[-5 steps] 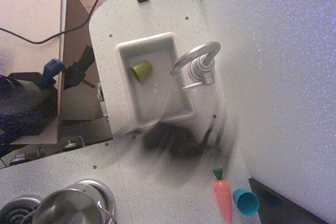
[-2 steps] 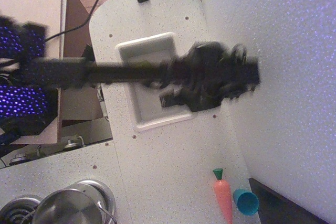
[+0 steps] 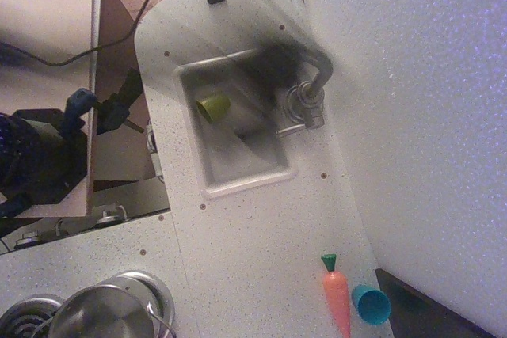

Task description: Turn faucet left

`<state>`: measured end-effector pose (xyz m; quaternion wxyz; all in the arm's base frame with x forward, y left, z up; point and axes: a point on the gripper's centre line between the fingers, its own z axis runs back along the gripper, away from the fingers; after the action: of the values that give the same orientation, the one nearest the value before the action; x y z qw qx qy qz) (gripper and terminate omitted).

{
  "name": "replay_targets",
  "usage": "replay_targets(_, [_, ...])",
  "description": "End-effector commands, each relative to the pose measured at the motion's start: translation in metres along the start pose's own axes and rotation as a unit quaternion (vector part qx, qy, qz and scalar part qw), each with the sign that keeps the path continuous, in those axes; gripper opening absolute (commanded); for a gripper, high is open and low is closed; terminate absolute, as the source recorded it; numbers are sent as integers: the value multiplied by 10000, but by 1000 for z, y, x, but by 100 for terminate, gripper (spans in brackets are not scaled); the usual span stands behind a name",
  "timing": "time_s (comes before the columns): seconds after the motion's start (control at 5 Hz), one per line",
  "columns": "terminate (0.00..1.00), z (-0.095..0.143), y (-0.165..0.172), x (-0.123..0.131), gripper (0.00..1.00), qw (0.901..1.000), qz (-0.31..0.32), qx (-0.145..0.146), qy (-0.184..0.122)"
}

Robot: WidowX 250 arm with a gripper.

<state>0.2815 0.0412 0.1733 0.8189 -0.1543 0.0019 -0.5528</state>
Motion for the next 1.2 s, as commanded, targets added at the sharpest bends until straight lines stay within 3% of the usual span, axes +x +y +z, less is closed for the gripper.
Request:
replay_targets(0.0, [0, 65, -21, -52, 100, 9915, 467, 33, 1210])
replay_targets(0.2, [0, 61, -15, -58, 100, 9873, 491, 15, 1509])
replay_targets(0.4, [0, 24, 4, -43, 100, 9892, 355, -313, 1385])
replay_targets(0.6, [0, -6, 14, -30, 100, 9813, 475, -697, 1730])
replay_targets(0.8, [0, 6, 19, -30, 100, 9839, 535, 0, 1707])
replay_targets(1.0, [0, -1, 24, -38, 100, 9642, 832, 1518, 2007])
